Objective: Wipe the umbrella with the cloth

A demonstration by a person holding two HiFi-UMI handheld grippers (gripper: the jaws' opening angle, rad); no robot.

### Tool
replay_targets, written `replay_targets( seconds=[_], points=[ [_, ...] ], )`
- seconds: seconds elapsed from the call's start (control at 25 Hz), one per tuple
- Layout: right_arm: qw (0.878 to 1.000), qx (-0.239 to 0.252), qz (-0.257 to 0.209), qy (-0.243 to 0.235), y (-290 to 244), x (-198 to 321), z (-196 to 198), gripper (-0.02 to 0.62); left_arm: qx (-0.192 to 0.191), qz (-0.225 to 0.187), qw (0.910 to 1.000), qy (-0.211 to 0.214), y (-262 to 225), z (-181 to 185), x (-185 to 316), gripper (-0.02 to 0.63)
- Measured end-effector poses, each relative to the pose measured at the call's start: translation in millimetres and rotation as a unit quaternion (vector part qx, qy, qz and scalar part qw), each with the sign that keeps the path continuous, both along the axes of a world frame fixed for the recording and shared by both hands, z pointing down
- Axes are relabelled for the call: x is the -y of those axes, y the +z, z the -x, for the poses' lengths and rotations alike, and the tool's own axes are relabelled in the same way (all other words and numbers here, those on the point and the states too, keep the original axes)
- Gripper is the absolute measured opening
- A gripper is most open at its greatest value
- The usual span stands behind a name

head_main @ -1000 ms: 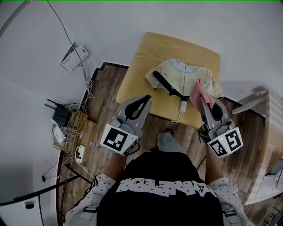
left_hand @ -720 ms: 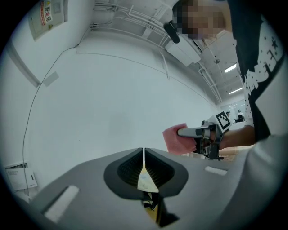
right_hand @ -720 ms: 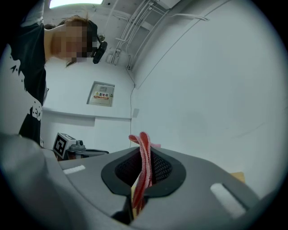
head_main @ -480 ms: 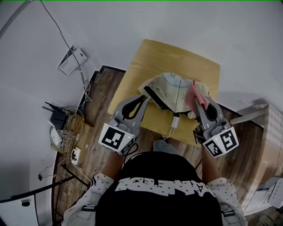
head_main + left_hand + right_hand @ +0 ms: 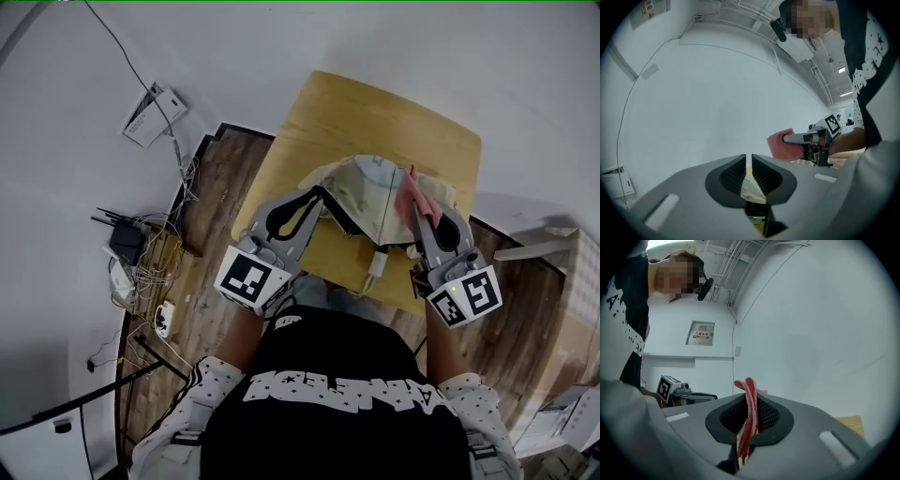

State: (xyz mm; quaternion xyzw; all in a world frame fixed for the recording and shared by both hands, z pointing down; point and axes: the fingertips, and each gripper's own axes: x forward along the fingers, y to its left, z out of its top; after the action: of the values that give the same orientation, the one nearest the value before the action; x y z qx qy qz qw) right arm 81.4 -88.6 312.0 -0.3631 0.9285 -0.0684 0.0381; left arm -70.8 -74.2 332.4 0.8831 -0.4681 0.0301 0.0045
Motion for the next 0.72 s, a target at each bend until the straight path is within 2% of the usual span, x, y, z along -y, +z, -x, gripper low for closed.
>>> replay_targets(
  seconds=[0.04,0.16,0.36,0.52,0.6,0.68,0.72],
  points=[
    [1.0,-0.006,0.003,0.005,3,5,3,0.023,-0.001,0.004,1.0,0.007,4,1,5,0.025],
    [1.0,-0.017,0.004,0.025,9,20,9,0.023,0.001,0.022,0.9993,0.03,18,3,20,0.143],
    [0.999,-0.036,0.007,0.04,18,35,23,0.023,-0.002,0.043,0.9981,0.045,43,10,38,0.144],
    [0.997,-0.056,0.019,0.049,31,52,31,0.023,-0.013,0.05,0.9977,0.044,57,18,52,0.061],
    [0.996,-0.068,0.023,0.05,38,59,34,0.023,-0.016,0.056,0.9976,0.038,64,23,58,0.047],
    [0.995,-0.086,0.024,0.052,45,67,36,0.022,-0.009,0.073,0.9969,0.028,76,26,65,-0.003],
    [0.994,-0.095,0.025,0.052,48,71,38,0.023,-0.005,0.083,0.9963,0.024,81,27,67,-0.003]
  ],
)
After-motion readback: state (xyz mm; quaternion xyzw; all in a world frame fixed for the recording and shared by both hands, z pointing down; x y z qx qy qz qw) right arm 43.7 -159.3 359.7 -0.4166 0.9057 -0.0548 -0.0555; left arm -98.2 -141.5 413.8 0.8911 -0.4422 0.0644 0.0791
